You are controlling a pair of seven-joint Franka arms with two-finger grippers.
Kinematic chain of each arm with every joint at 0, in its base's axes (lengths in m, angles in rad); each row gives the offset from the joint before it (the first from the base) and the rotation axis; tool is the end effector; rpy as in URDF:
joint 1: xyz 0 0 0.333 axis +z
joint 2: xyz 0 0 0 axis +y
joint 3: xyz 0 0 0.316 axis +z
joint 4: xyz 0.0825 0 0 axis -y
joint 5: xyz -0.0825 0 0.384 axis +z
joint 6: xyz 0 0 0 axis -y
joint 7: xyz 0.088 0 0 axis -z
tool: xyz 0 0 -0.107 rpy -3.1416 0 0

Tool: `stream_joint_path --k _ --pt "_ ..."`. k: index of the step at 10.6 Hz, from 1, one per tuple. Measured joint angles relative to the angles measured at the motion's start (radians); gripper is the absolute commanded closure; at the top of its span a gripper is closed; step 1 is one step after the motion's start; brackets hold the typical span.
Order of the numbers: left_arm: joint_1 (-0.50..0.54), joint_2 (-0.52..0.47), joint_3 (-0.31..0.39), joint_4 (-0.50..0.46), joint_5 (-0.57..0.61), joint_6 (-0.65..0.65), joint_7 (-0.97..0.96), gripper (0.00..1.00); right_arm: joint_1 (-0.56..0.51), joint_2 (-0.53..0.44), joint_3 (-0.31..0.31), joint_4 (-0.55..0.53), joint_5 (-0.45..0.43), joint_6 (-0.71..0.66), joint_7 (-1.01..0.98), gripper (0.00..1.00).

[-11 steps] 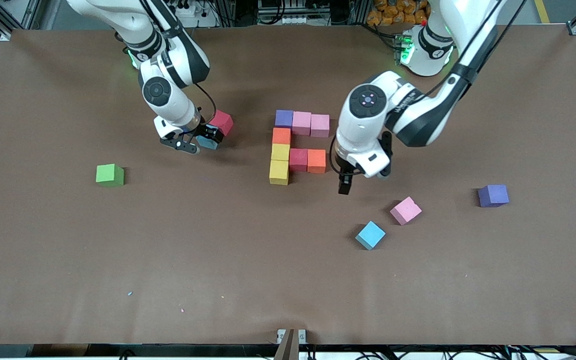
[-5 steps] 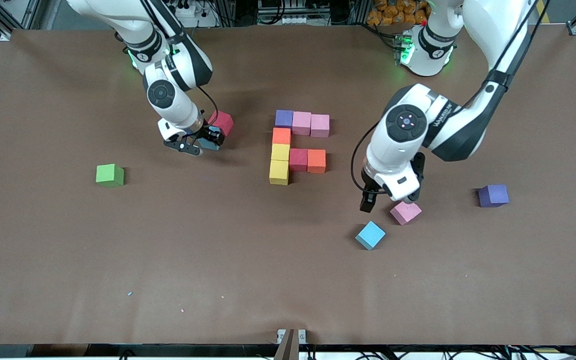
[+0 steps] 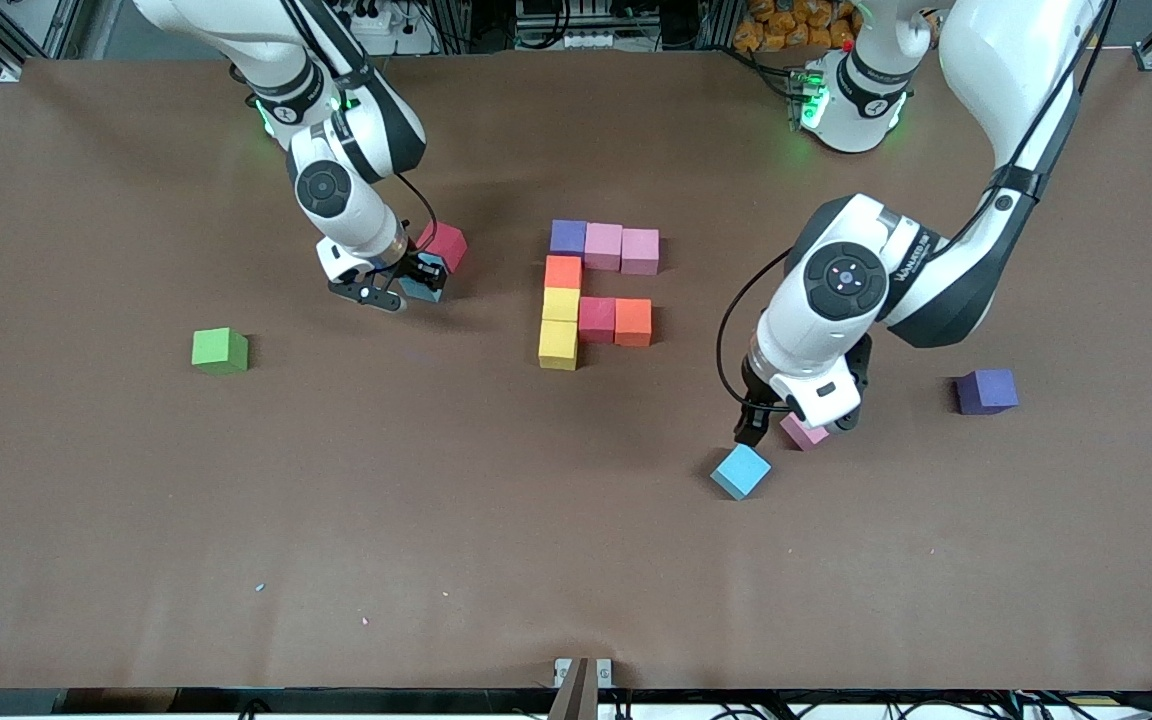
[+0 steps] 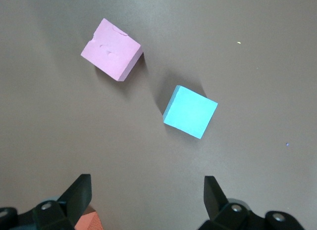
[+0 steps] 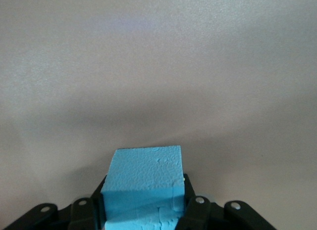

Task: Arrange 11 blocks into digit 3
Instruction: 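Carry the cyan cube with the right gripper while the left gripper reaches cyan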

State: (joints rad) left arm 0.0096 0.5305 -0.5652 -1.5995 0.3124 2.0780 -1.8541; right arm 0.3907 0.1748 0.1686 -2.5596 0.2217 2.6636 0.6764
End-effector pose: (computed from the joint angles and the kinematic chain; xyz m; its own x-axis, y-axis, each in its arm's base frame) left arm 0.6141 -0.3002 0.3634 0.3454 0.9384 -0.0075 0.9379 -0.3449 0.0378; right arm 0.3781 0.2325 0.1976 0.9413 -0.3084 -0.1371 -0.3162 -0.9479 -0.0387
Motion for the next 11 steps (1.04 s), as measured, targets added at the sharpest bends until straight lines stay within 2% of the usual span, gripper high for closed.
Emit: stream_joint_path --k 2,5,9,11 --pt "0.000 0.027 0.016 0.033 0.000 0.000 0.071 0.00 0.000 0.000 0.003 0.021 0.000 0.005 -0.041 0.76" --pt "-0.002 0.124 0.038 0.113 0.004 0.000 0.235 0.00 0.000 0.001 0.004 0.093 -0.005 -0.033 -0.106 0.76" --pt "-0.023 0.203 0.082 0.202 0.004 0.020 0.380 0.00 0.001 0.065 0.005 0.331 -0.005 -0.214 -0.153 0.79" --pt "-0.123 0.242 0.188 0.244 0.005 0.043 0.398 0.00 0.001 0.111 0.004 0.454 -0.006 -0.294 -0.155 0.80"
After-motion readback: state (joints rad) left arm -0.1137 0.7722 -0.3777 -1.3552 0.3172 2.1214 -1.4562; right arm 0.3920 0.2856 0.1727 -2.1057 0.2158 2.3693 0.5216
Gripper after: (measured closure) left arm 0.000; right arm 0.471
